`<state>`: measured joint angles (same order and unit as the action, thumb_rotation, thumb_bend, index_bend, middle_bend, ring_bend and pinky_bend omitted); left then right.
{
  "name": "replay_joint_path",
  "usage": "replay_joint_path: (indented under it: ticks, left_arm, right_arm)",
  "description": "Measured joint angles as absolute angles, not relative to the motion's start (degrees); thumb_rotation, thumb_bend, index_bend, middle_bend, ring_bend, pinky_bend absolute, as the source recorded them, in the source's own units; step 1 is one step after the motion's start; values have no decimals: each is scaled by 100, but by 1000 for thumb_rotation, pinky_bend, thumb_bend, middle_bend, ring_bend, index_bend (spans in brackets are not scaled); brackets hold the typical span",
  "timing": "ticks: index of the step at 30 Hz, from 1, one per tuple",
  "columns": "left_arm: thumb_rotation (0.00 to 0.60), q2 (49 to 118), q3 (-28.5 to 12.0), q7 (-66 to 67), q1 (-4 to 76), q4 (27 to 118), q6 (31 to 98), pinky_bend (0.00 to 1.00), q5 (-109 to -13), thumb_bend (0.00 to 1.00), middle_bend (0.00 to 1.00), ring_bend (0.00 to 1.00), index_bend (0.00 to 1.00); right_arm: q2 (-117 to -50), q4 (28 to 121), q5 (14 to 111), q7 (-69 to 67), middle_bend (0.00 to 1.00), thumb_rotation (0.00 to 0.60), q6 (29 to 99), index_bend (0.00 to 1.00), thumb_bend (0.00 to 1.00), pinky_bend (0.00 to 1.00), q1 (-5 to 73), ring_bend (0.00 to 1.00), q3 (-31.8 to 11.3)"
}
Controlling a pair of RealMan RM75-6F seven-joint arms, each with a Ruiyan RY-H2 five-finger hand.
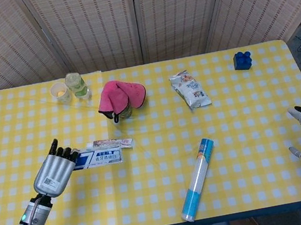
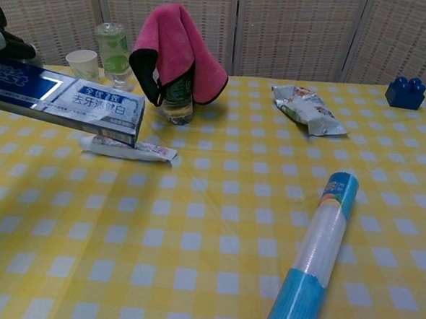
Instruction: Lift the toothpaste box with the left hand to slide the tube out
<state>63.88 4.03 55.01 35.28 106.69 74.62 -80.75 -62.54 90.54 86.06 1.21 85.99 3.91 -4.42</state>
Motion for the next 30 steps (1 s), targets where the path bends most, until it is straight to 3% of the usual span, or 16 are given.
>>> replay_joint_path:
  ticks: [6,15,16,18,20,21,24,30]
  left_arm:
    - [600,6781,368,5007,3716,10403,6735,198,-8323,282,496,476,398]
    - [600,7291,202,4983,3908,10031,6092,198,-7912,283,489,476,357]
    - [600,7316,187,4993,3916,10009,6062,198,-7866,283,457,465,315]
    - [600,7343,167,5017,3928,9985,5988,198,-7735,283,293,365,147]
    - [600,7330,154,5081,3938,10008,5908,198,-7542,283,87,190,10]
    - [600,7322,145,5097,3940,10034,5879,198,-7447,282,33,121,0]
    - [600,7259,122,5088,3921,10165,5850,193,-7240,281,0,21,0]
    - [600,7084,96,5068,3762,10376,6159,173,-7132,281,0,19,0]
  right_arm:
    - [-6256,9013,8573,72,127,600,8605,131,40,105,363,40,-431]
    - [-6252,8973,8520,47,127,600,8618,131,40,104,321,40,-426]
    - [-6253,8972,8523,51,127,600,8622,131,40,104,319,40,-425]
    - [-6254,8971,8529,49,127,600,8628,131,40,104,315,40,-424]
    - [-6256,8962,8523,41,127,600,8628,131,40,104,313,40,-426]
    - [-6258,8955,8515,38,127,600,8624,131,40,105,313,40,-428]
    - [-6263,8942,8494,24,127,600,8597,131,40,105,320,40,-434]
    - [-6247,8937,8518,12,127,600,8611,131,40,105,322,40,-438]
